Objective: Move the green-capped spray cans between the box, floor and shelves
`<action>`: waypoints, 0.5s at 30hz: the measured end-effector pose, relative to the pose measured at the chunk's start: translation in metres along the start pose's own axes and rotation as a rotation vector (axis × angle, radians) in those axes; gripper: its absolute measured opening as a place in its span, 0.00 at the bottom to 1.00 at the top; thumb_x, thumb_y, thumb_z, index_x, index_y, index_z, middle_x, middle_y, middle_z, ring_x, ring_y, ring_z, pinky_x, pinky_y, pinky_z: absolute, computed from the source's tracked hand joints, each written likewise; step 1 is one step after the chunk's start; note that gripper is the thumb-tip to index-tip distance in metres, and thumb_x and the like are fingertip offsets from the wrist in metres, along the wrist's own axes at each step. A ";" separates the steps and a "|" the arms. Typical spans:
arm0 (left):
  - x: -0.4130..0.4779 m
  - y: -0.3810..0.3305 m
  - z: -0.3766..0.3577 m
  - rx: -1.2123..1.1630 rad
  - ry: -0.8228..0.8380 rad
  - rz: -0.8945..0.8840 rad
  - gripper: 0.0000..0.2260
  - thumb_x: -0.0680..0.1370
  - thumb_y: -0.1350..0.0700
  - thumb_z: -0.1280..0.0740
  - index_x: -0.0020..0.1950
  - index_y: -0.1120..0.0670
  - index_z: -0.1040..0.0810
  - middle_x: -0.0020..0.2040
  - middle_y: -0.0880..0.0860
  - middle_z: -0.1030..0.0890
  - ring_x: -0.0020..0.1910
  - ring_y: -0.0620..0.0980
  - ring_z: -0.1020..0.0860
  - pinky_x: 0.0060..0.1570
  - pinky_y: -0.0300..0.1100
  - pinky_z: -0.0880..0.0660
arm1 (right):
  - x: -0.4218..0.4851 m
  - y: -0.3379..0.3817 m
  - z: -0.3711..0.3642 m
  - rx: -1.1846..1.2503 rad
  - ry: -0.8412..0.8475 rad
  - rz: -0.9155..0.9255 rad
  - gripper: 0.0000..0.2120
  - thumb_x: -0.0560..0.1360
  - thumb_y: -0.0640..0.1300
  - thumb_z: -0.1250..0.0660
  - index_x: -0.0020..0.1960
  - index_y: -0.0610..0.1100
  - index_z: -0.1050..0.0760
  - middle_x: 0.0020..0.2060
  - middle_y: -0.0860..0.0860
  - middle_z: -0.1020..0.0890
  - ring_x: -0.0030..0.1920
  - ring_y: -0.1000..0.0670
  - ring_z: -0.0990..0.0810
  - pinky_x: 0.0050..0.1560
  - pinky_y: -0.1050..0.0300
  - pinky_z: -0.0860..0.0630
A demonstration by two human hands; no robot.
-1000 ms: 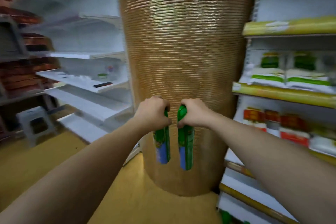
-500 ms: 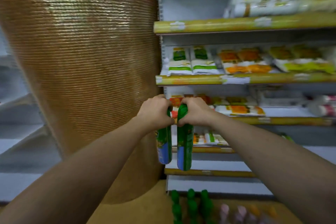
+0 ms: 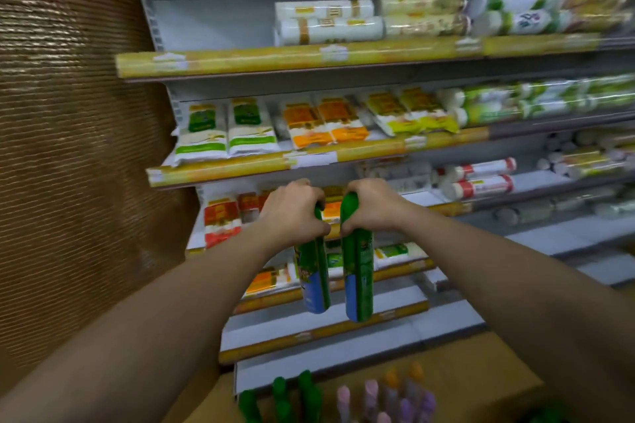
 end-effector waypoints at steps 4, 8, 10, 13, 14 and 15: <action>0.038 -0.052 -0.016 -0.022 0.007 -0.059 0.18 0.69 0.41 0.25 0.54 0.48 0.19 0.50 0.50 0.25 0.49 0.53 0.23 0.47 0.49 0.22 | -0.010 -0.062 0.018 -0.015 0.004 -0.065 0.31 0.61 0.55 0.17 0.56 0.45 0.25 0.48 0.47 0.22 0.47 0.47 0.24 0.42 0.53 0.25; 0.080 -0.101 -0.036 -0.043 0.023 -0.149 0.18 0.70 0.40 0.26 0.55 0.48 0.19 0.51 0.50 0.24 0.50 0.53 0.23 0.48 0.49 0.22 | -0.021 -0.125 0.034 -0.035 -0.027 -0.152 0.28 0.62 0.54 0.17 0.55 0.44 0.25 0.48 0.47 0.21 0.48 0.46 0.22 0.40 0.54 0.26; 0.101 -0.124 -0.047 -0.061 0.030 -0.189 0.18 0.69 0.40 0.26 0.54 0.47 0.19 0.51 0.50 0.24 0.50 0.53 0.22 0.47 0.48 0.22 | -0.025 -0.154 0.040 -0.046 -0.045 -0.204 0.30 0.61 0.54 0.17 0.56 0.43 0.23 0.48 0.46 0.20 0.49 0.46 0.22 0.44 0.52 0.22; 0.131 -0.156 -0.063 -0.084 0.050 -0.259 0.17 0.69 0.41 0.25 0.53 0.47 0.19 0.50 0.50 0.25 0.49 0.52 0.23 0.45 0.47 0.23 | -0.031 -0.194 0.048 -0.042 -0.047 -0.289 0.30 0.61 0.53 0.17 0.56 0.42 0.22 0.48 0.46 0.20 0.50 0.45 0.21 0.47 0.49 0.20; 0.142 -0.166 -0.069 -0.087 0.057 -0.286 0.17 0.68 0.41 0.26 0.52 0.47 0.19 0.49 0.50 0.25 0.49 0.53 0.23 0.46 0.48 0.22 | -0.032 -0.207 0.050 -0.045 -0.049 -0.316 0.29 0.61 0.53 0.17 0.56 0.42 0.23 0.48 0.46 0.20 0.50 0.46 0.21 0.46 0.50 0.20; 0.152 -0.175 -0.074 -0.091 0.065 -0.311 0.17 0.68 0.41 0.26 0.52 0.47 0.19 0.49 0.50 0.24 0.48 0.53 0.23 0.47 0.49 0.21 | -0.033 -0.219 0.052 -0.050 -0.054 -0.340 0.28 0.61 0.53 0.17 0.55 0.43 0.23 0.47 0.47 0.20 0.49 0.46 0.21 0.44 0.51 0.21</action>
Point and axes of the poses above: each hand's wrist, its own x-axis towards the middle knuckle, its own z-axis out of the back of the hand, y = z × x, the point moved 5 cm from there along x, towards the middle knuckle
